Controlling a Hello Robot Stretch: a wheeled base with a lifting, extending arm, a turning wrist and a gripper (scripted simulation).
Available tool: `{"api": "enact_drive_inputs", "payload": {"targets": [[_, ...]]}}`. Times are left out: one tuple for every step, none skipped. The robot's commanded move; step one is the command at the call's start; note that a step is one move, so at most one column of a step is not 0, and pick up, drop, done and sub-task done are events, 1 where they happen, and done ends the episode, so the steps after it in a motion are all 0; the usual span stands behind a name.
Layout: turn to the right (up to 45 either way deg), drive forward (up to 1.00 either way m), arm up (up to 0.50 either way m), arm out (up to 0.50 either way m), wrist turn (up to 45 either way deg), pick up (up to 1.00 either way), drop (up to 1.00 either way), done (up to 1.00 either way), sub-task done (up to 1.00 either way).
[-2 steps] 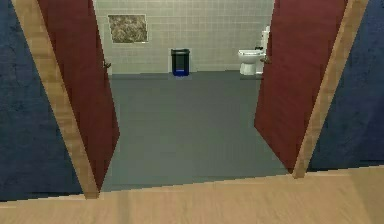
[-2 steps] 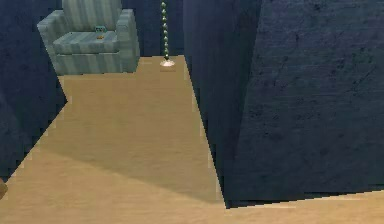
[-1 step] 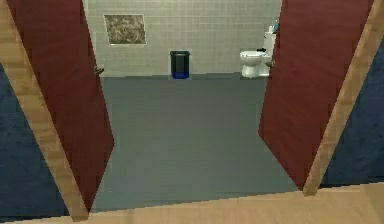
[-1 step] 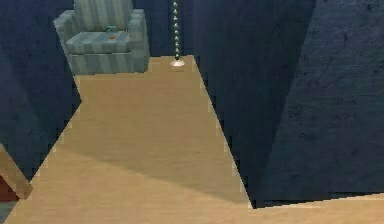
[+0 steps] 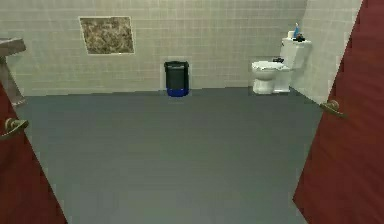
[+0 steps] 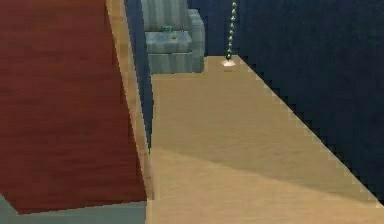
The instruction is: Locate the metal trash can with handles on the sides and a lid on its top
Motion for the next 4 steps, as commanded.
{"api": "enact_drive_inputs", "payload": {"targets": [[0.0,1.00,0.00,0.00,0.0,0.00,0.00,0.00,0.00],[3.0,0.00,0.00,0.00,0.0,0.00,0.00,0.00,0.00],[0.0,0.25,0.00,0.00,0.0,0.00,0.00,0.00,0.00],[36.0,0.00,0.00,0.00,0.0,0.00,0.00,0.00,0.00]]}}
